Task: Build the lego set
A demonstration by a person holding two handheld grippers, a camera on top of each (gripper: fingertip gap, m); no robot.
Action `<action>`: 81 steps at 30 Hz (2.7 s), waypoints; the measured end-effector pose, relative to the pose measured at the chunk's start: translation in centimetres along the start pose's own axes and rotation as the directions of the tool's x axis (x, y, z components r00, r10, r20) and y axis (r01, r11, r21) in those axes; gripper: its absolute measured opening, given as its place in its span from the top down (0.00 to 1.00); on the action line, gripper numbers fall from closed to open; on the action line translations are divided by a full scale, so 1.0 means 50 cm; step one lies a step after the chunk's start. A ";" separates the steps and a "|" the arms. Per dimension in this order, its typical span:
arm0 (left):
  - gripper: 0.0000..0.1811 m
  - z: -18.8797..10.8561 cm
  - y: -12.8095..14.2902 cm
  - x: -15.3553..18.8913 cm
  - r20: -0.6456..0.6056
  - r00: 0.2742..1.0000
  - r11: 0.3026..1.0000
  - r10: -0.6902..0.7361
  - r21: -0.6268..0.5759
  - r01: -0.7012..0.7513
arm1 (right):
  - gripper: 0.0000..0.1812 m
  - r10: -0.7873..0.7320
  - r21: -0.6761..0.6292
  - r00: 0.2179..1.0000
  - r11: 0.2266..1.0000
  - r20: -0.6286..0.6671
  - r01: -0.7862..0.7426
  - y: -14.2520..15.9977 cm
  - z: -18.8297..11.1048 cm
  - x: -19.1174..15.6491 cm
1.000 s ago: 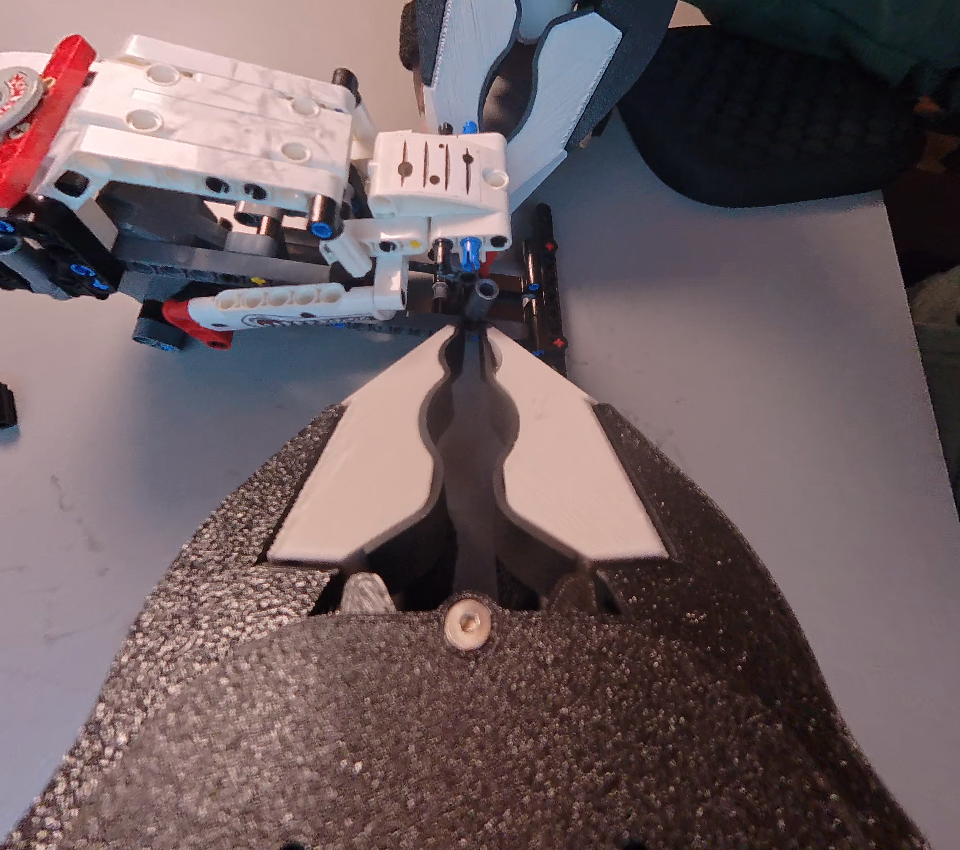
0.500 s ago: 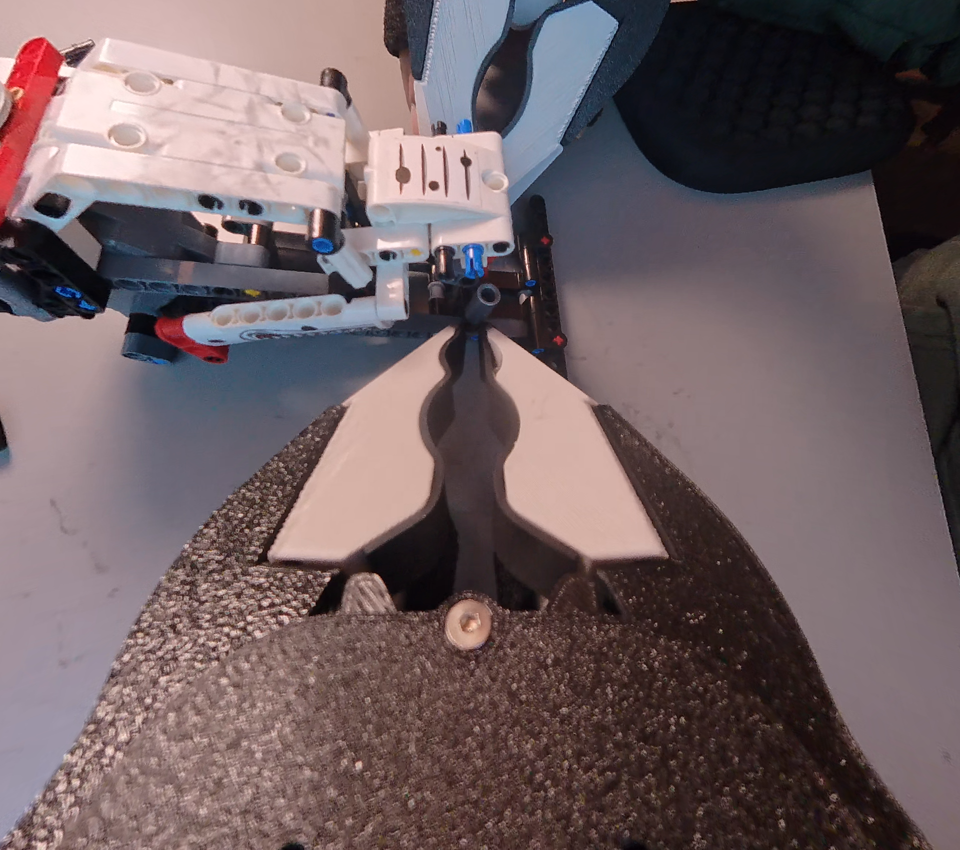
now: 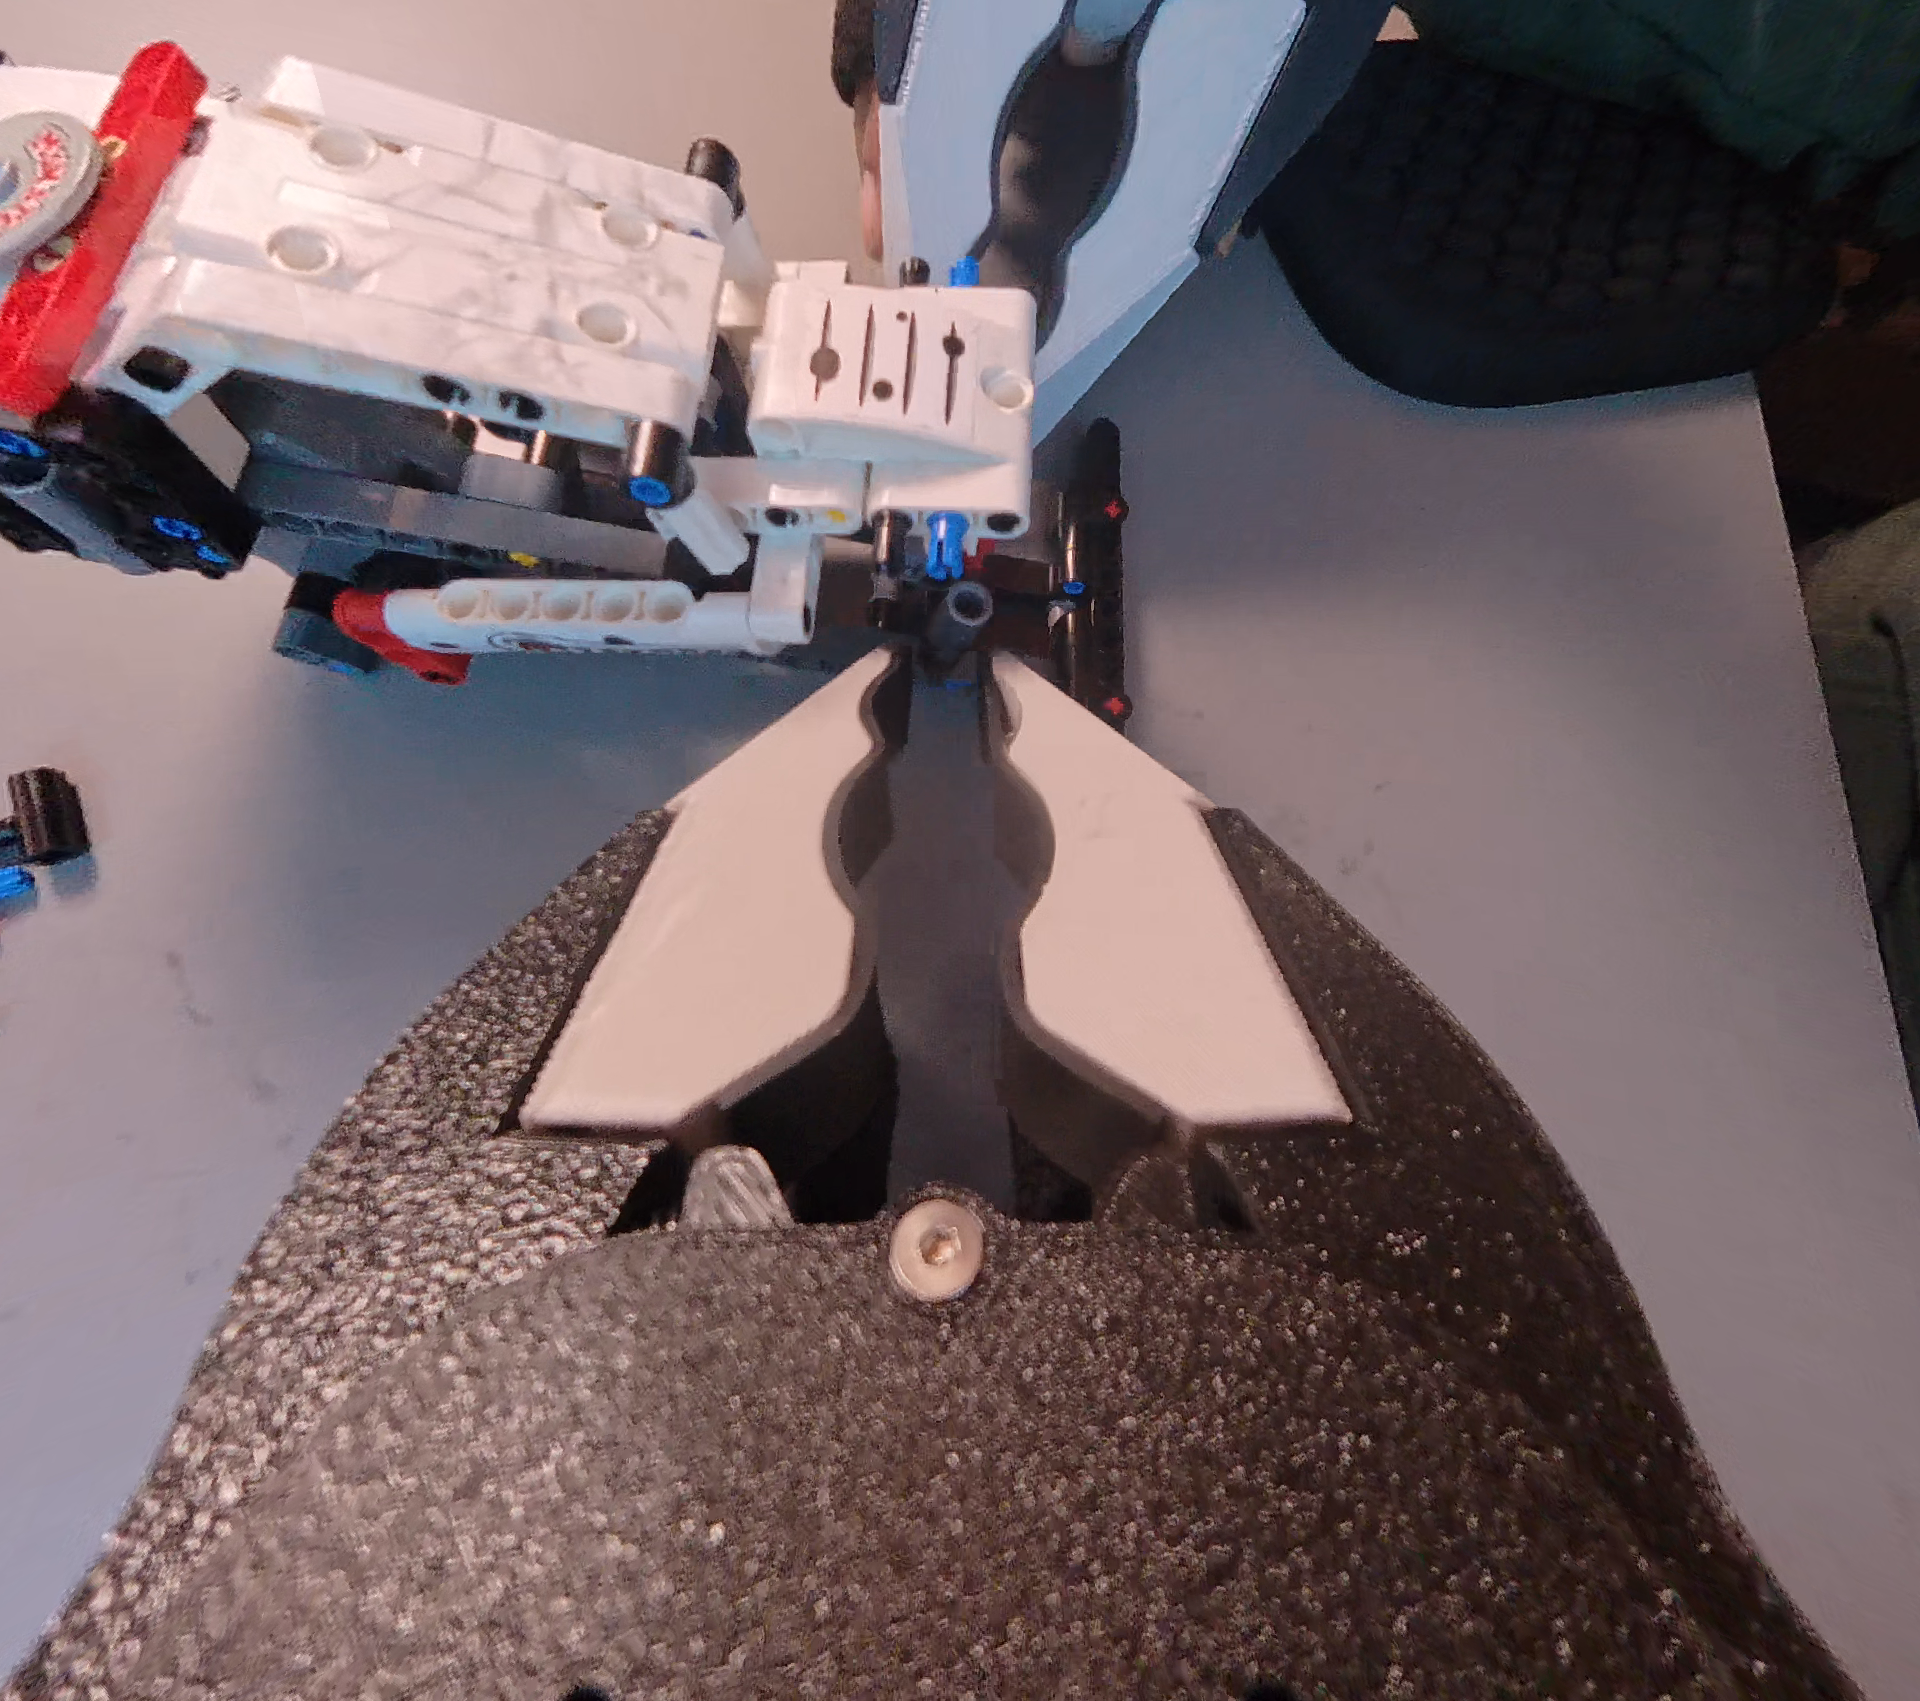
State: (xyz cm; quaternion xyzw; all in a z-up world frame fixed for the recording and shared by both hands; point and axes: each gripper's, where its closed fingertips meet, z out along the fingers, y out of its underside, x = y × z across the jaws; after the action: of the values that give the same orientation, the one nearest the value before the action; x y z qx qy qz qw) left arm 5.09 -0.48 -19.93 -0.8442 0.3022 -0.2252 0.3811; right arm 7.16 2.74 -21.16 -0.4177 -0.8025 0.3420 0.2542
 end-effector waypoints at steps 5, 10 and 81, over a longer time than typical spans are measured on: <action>0.95 0.000 -0.011 0.000 0.027 1.000 1.000 0.011 0.024 -0.012 | 0.94 0.014 0.047 1.000 0.999 0.021 -0.015 -0.017 0.004 -0.003; 0.95 0.003 -0.014 -0.001 0.023 1.000 0.999 0.018 0.038 -0.018 | 0.95 0.023 0.050 0.997 0.998 0.069 -0.026 -0.028 0.018 -0.003; 0.96 0.024 -0.002 -0.008 0.078 0.997 0.999 0.014 0.028 -0.016 | 0.96 0.008 0.080 0.991 0.997 0.130 -0.018 -0.042 0.024 -0.010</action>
State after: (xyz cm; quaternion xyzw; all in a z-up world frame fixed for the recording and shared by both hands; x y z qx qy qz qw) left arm 5.55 0.45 -20.67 -0.8447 0.2900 -0.1935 0.4062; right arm 5.56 1.05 -20.37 -0.3891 -0.8000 0.4023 0.2160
